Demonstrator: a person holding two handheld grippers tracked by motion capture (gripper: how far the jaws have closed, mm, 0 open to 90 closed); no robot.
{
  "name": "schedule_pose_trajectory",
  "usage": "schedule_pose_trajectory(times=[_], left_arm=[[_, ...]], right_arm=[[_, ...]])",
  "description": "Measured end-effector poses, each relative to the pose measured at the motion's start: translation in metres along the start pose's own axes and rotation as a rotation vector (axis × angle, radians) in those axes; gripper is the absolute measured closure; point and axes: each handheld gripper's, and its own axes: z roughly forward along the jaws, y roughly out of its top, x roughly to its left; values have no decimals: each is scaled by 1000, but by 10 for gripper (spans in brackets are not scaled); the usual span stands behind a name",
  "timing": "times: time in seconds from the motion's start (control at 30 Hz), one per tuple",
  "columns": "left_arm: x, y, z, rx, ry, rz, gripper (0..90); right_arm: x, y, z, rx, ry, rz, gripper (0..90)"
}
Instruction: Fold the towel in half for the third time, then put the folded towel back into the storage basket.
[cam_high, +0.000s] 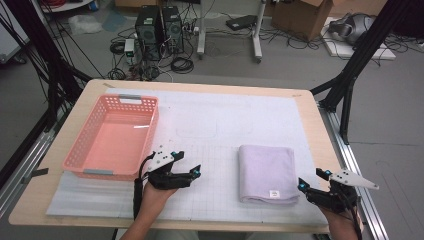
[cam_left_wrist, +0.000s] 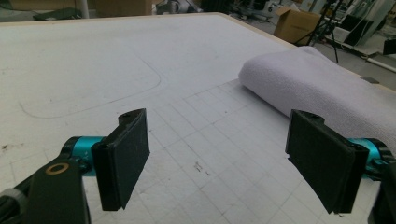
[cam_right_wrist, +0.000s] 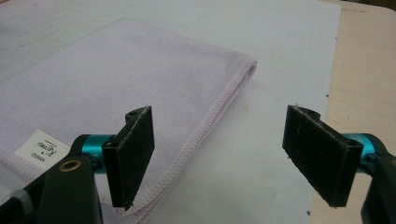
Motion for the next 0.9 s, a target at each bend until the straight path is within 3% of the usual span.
schedule_pose_trajectory(times=[0.5, 0.63, 0.73, 0.83, 0.9], left_arm=[[-6, 3, 6, -8, -13, 14, 231], [-9, 8, 16, 35, -45, 51, 228], [-14, 8, 26, 0, -54, 74, 211], [-18, 10, 36, 55, -57, 59, 210], [-23, 13, 42, 67, -52, 37, 209]], right_arm=[[0, -3, 3, 19, -3, 2, 242], [-2, -5, 2, 25, -13, -4, 242], [-4, -6, 1, 27, -14, 2, 242], [-2, -6, 2, 33, -13, -3, 243], [-2, -5, 3, 36, -13, -9, 242]])
